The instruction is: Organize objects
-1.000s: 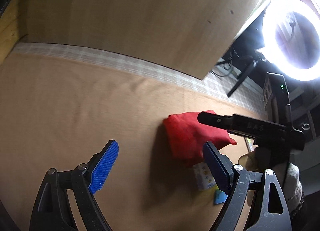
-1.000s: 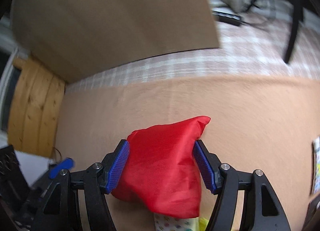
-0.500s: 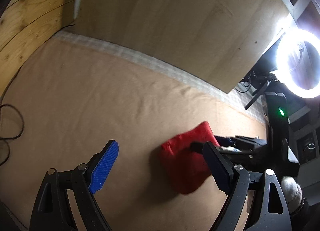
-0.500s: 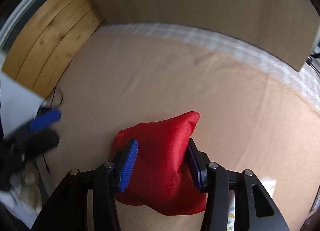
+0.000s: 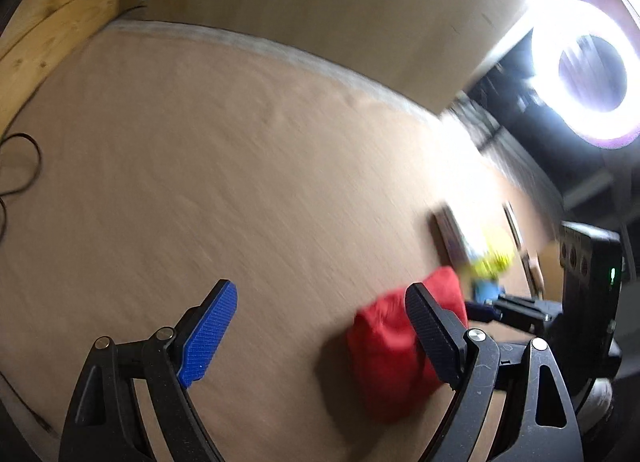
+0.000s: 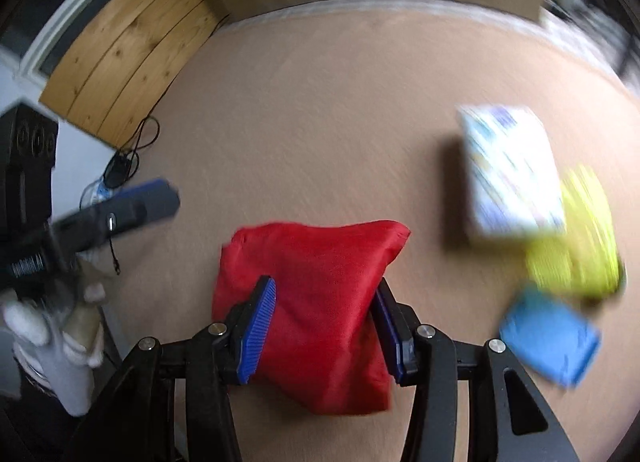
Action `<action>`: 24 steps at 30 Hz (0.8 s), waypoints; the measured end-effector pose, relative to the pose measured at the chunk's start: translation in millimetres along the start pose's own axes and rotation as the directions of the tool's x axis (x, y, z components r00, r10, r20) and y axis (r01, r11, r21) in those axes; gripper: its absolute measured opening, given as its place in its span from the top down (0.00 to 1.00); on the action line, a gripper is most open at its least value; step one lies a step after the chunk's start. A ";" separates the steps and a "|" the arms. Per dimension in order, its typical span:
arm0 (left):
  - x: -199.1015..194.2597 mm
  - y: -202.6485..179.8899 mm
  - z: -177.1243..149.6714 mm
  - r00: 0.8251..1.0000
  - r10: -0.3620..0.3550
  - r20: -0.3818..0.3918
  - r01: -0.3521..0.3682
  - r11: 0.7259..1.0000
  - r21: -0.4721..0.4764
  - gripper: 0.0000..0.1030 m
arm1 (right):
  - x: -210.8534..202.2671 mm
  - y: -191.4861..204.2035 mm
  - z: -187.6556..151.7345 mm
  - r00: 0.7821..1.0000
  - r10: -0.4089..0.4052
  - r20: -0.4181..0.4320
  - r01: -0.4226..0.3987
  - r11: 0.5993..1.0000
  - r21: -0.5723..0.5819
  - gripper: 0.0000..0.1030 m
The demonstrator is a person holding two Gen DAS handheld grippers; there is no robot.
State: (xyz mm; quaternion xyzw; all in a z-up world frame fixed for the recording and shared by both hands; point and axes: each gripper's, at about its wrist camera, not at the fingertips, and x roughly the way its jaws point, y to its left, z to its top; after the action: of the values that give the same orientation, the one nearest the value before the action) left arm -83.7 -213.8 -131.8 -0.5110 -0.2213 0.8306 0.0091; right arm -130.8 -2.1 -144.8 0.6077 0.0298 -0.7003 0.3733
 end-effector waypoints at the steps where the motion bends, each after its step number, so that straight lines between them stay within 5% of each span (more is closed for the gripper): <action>1: 1.1 -9.3 -9.3 1.000 -0.013 -0.011 0.013 1.000 0.012 0.14 | -6.6 -8.3 -9.9 1.000 0.003 0.011 -0.004 0.999 0.032 0.57; 7: 10.2 -64.7 -57.8 0.991 -0.098 -0.090 0.106 0.990 0.096 0.14 | -36.1 -48.0 -60.1 0.995 -0.100 0.017 0.097 0.987 0.125 0.58; 12: 17.1 -94.8 -73.0 0.994 -0.060 -0.094 0.076 0.982 0.171 0.14 | -58.0 -69.4 -87.0 0.995 -0.071 0.074 0.056 0.981 0.187 0.58; 17: 27.1 -99.6 -67.4 0.994 -0.030 -0.100 0.047 0.984 0.174 0.14 | -71.9 -70.8 -85.7 0.991 -0.042 0.124 0.013 0.975 0.220 0.57; 24: 16.8 -79.5 -58.9 0.997 -0.001 -0.072 0.014 0.983 0.181 0.14 | -74.1 -63.8 -59.0 0.986 0.039 0.161 -0.074 0.972 0.221 0.41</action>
State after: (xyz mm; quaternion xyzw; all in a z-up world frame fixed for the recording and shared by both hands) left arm -58.3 -116.9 -138.4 -0.5368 -0.1461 0.8283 0.0665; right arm -118.8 109.0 -121.7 0.5905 -0.0967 -0.7333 0.3228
